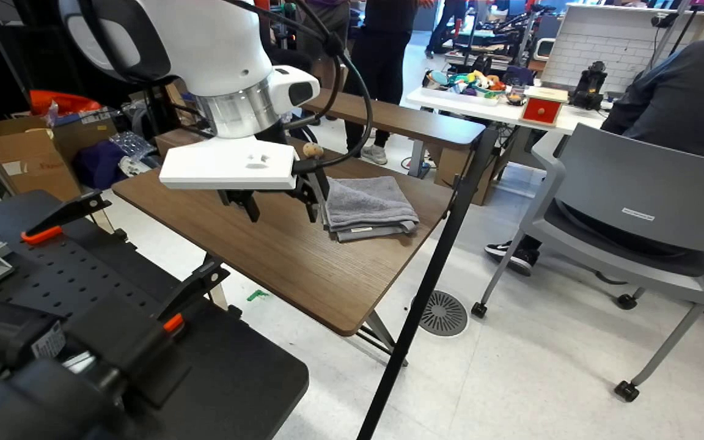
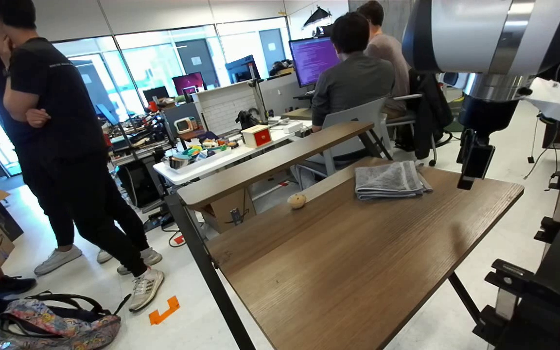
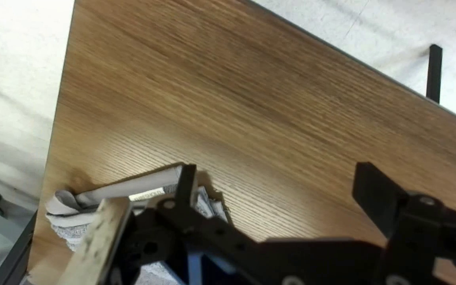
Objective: Wipe the table
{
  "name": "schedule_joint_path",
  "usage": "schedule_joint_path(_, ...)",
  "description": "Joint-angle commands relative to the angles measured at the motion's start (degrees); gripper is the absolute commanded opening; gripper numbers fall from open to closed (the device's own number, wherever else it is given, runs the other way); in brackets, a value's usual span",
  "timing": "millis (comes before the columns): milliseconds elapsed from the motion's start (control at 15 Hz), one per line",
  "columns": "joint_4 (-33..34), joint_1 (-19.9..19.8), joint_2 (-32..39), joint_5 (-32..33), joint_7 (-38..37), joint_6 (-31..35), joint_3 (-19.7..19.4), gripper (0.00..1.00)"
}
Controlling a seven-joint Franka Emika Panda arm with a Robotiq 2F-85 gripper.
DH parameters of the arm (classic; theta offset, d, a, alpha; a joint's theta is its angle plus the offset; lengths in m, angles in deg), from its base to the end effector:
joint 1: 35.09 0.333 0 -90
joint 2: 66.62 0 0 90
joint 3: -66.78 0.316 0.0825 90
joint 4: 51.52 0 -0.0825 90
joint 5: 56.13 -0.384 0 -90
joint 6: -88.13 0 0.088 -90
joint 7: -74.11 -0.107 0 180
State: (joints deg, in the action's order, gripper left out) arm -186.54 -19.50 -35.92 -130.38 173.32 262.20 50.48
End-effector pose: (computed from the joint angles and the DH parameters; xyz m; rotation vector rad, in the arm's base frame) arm 0.4621 -0.0926 0.1250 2.9401 0.7381 0.3399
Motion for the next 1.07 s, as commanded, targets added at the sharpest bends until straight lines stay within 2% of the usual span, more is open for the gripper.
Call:
schedule_joint_path(0,-0.37,0.27,-0.17,0.49,0.0,0.0,-0.11,1.0)
schedule_joint_path(133,-0.56,0.6,-0.35,0.66,-0.01,0.0,-0.12,1.0)
schedule_joint_path(400,4.02,-4.22,-1.55,-6.14,5.78,-6.67,4.83,1.0)
schedule_joint_path(600,9.96,-6.65,0.49,-15.41,11.45,-12.53,8.16,1.0)
schedule_joint_path(867,19.68,-6.64,6.86,-29.47,21.87,-13.85,9.82,1.0)
schedule_joint_path(1000,23.12,-5.66,10.83,-31.44,21.11,-13.09,9.73,1.0)
